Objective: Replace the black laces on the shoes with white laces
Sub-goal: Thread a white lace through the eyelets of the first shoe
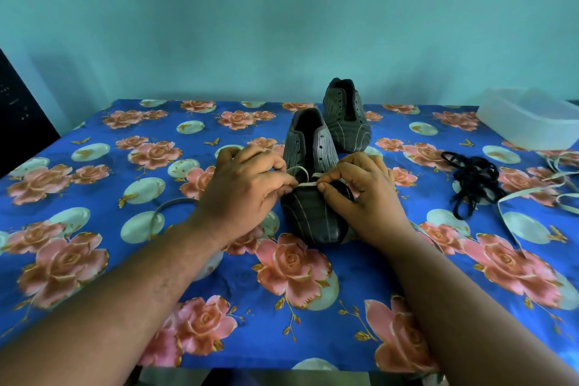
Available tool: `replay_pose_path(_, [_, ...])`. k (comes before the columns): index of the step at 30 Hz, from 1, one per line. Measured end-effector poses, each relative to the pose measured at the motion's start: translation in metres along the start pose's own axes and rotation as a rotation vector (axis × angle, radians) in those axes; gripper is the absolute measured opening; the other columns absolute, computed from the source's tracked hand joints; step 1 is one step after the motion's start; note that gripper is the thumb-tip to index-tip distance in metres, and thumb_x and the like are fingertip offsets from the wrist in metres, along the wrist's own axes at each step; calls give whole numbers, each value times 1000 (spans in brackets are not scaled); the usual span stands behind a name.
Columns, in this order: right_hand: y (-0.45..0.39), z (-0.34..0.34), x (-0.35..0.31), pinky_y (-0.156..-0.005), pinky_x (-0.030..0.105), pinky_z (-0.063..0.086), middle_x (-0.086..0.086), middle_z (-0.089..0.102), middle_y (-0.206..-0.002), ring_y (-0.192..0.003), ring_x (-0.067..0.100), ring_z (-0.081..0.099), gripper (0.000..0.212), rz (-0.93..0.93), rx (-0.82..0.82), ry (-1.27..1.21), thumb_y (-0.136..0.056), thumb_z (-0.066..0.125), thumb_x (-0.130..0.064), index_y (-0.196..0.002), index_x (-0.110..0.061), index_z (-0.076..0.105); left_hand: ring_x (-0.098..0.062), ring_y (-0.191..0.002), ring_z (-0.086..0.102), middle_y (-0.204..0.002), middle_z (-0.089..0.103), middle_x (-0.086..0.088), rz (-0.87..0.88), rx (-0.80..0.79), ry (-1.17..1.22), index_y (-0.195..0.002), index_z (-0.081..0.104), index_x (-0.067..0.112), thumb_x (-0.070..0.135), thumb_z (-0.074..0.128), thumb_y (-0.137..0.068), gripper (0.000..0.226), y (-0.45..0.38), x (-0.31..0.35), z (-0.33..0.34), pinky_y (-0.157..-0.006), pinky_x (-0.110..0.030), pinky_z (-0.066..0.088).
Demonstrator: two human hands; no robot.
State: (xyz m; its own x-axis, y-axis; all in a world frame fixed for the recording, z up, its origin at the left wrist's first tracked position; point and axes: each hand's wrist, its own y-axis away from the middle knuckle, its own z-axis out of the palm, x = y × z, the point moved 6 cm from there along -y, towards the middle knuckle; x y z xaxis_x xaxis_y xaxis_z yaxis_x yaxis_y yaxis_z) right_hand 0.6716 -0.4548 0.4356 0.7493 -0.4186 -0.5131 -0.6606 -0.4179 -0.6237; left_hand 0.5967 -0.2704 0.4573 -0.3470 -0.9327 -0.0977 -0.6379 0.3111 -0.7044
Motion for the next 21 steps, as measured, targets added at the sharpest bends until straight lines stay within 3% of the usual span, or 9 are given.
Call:
replay_pose_path(5, [0,1,0,-93,43,41,-19,56,-102,-107,19,51,17,-9,2,-1,-89,61,-46,-97,-33,69,-24,-93,60,-94,67,4,49,70,-52,-90,77,23,31,69,-92,11,-8,8,-7,-78,-44,37])
replay_pose_path(9, [1,1,2,-93,46,42,-19,55,-103,-108,21,52,20,-6,2,-8,-90,61,-45,-102,-34,71,-23,-87,63,-89,68,4,-37,139,-12,-83,77,21,28,71,-91,13,-4,11,-3,-76,-46,45])
replay_pose_path(18, [0,1,2,-90,46,46,-16,56,-102,-105,20,53,19,0,-2,-31,-89,61,-46,-97,-31,69,-17,-93,59,-95,66,11,-169,-8,231,-85,78,20,42,63,-94,29,11,-2,7,-80,-48,45])
replay_pose_path(21, [0,3,2,-91,50,47,-13,55,-105,-106,20,55,16,-18,0,-93,-90,63,-41,-100,-30,69,-17,-96,58,-93,61,10,-347,-35,399,-76,71,23,52,64,-90,32,6,-13,18,-83,-45,48])
